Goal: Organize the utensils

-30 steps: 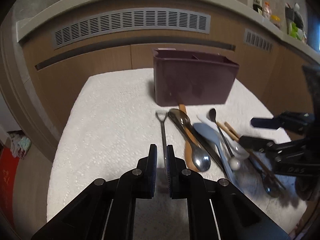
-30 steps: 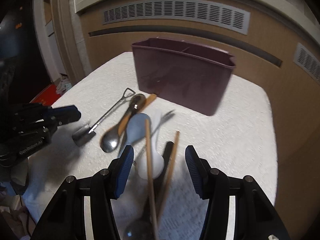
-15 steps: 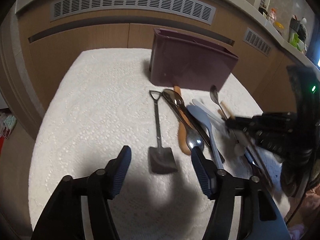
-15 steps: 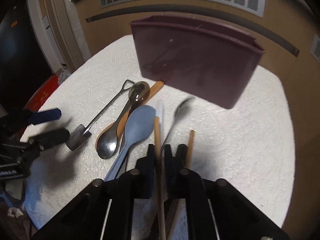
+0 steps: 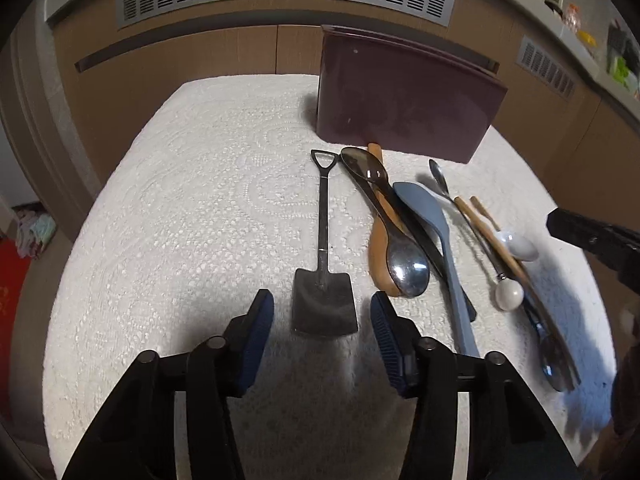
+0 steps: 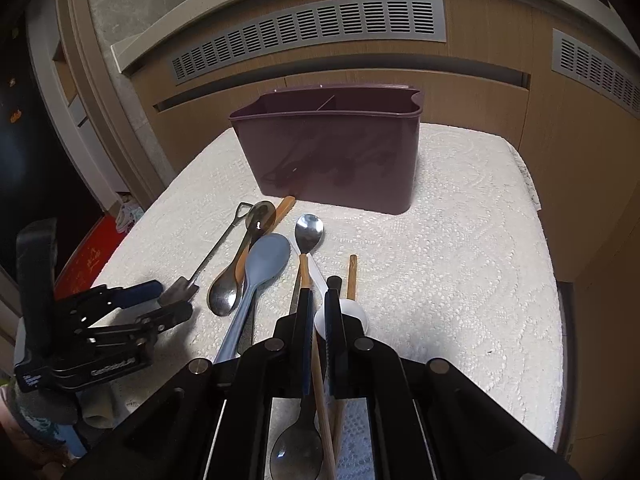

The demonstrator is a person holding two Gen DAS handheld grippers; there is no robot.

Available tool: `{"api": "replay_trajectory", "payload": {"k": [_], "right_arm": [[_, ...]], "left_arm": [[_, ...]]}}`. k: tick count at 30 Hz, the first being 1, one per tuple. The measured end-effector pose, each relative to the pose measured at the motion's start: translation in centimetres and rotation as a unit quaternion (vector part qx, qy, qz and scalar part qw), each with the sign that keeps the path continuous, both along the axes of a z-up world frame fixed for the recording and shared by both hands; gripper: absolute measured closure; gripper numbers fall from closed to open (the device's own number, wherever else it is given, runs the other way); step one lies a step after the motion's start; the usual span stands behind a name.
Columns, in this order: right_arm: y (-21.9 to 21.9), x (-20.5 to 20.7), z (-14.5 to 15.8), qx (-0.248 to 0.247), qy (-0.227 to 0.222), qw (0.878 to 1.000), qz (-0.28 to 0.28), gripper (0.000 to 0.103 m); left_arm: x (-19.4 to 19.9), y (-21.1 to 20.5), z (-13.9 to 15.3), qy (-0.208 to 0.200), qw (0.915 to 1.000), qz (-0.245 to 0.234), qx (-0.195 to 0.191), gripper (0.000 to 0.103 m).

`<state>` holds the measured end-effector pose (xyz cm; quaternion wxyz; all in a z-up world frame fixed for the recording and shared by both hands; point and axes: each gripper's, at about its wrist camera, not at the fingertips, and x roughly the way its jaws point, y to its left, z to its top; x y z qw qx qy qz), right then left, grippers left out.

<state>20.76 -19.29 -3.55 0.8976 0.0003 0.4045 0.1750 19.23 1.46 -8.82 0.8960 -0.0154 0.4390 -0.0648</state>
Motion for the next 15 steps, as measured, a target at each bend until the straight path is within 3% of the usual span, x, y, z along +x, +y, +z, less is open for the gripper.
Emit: {"api": "replay_trajectory", "payload": {"k": [1,5,9,10,11,15], "right_arm": [[0.0,0.0,-0.1,-0.001,-0.001,1.0,-0.002,0.098],[-0.3,-0.3,-0.2,-0.002,-0.004,1.0,-0.011,0.098],[-0.7,-1.0,0.6,0.001,-0.018,1.0,-0.012,0.098],[-0.7,-1.1,0.9,0.003,-0.022,1.0,-0.01,0.098],[-0.7,-1.3,1.2,0.006,-0.027,1.0,-0.008,0.098],[-0.4,-1.6,2.2,0.012,-0.039,0.999,0.0,0.098]], "left_arm": [[0.1,-0.2,0.0,-0.001,1.0,-0.004,0.008,0.069],[-0.4,0.3,0.7,-0.021,0.9997,-0.008,0.005,0.07],[-1.9,0.6,4.0,-0.086,0.9961,-0.005,0.016,0.073],[-2.1,0.8,4.8,-0.1,0.9949,-0.004,0.016,0.076],[-2.2,0.9,5.7,-0.114,0.9933,-0.004,0.015,0.085],[-1.7,1.4,7.8,-0.148,0.9889,0.002,0.012,0.087]]}}
